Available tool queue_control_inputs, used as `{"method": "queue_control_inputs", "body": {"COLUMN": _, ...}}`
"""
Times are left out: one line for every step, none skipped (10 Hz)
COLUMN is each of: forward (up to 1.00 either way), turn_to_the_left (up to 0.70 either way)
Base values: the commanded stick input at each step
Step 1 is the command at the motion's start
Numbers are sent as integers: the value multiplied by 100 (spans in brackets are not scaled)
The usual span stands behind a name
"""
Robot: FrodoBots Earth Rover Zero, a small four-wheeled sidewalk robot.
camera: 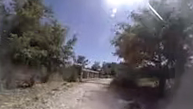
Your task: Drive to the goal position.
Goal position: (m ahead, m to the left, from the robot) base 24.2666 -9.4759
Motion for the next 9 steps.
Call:
{"method": "queue_control_inputs", "body": {"forward": 85, "turn_to_the_left": 0}}
{"method": "queue_control_inputs", "body": {"forward": 85, "turn_to_the_left": 12}}
{"method": "queue_control_inputs", "body": {"forward": 85, "turn_to_the_left": 23}}
{"method": "queue_control_inputs", "body": {"forward": 85, "turn_to_the_left": 7}}
{"method": "queue_control_inputs", "body": {"forward": 85, "turn_to_the_left": 1}}
{"method": "queue_control_inputs", "body": {"forward": 85, "turn_to_the_left": 0}}
{"method": "queue_control_inputs", "body": {"forward": 85, "turn_to_the_left": 0}}
{"method": "queue_control_inputs", "body": {"forward": 85, "turn_to_the_left": 0}}
{"method": "queue_control_inputs", "body": {"forward": 85, "turn_to_the_left": 0}}
